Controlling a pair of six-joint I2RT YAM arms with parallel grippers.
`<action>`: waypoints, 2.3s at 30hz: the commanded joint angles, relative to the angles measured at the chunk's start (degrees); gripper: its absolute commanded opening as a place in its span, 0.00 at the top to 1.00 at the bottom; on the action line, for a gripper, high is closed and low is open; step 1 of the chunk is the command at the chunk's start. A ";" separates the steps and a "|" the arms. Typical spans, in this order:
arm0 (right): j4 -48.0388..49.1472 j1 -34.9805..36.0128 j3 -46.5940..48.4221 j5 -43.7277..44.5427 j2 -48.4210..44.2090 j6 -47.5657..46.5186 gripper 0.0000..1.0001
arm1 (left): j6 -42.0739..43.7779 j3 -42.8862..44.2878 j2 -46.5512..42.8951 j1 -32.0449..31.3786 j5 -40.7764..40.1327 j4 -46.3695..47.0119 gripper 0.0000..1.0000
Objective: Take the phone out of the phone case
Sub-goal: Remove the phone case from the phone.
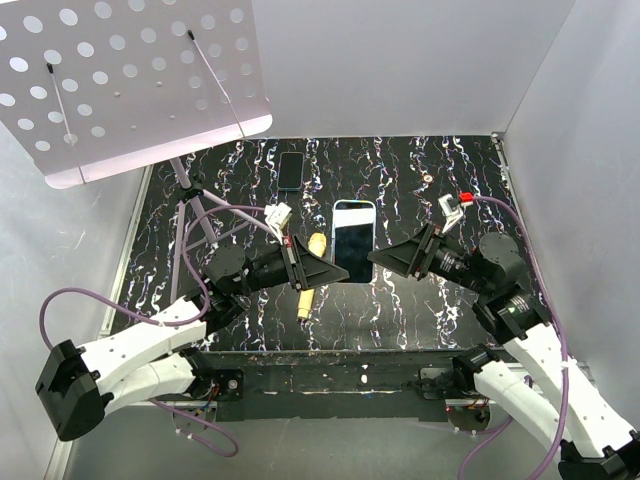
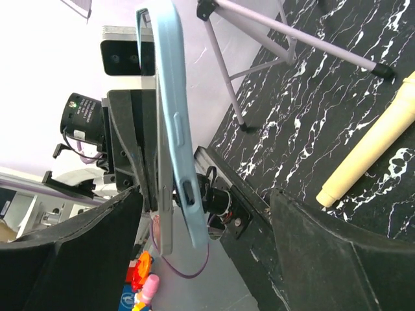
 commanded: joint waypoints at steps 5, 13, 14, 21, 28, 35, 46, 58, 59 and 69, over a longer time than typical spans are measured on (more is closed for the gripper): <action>13.00 -0.38 -6.81 0.81 -3.62 5.81 0.36 | -0.56 4.06 -5.01 2.51 -5.09 -5.72 1.00; 21.53 0.67 -10.23 -2.63 0.51 9.77 0.49 | -5.49 1.69 -5.89 3.13 -6.77 -0.54 1.00; 22.84 0.93 -10.41 -2.89 1.03 10.21 0.49 | -5.84 1.69 -5.63 3.22 -6.68 -0.19 1.00; 29.71 4.71 -10.50 -3.16 5.43 12.06 0.50 | -6.90 1.78 -3.96 3.31 -5.89 1.58 1.00; 20.87 5.07 -9.36 0.18 3.59 8.64 0.51 | -4.45 1.77 -5.97 3.57 -6.94 -1.14 1.00; 20.13 5.33 -8.13 -0.25 2.97 8.46 0.51 | 1.98 2.83 -9.67 4.19 -10.46 -8.54 1.00; 27.34 6.82 -9.18 -0.78 5.70 11.09 0.54 | -0.65 1.95 -7.30 4.45 -7.65 -5.11 1.00; 31.12 7.70 -10.85 0.62 7.28 12.50 0.60 | -8.13 -0.42 -1.59 4.45 -2.81 6.14 1.00; 31.21 7.70 -11.11 0.71 7.28 12.50 0.61 | -8.13 -0.60 -1.50 4.45 -2.64 5.97 1.00; 29.36 7.70 -11.47 1.68 7.98 12.32 0.81 | -8.39 -1.04 -1.85 4.45 -2.28 5.88 1.00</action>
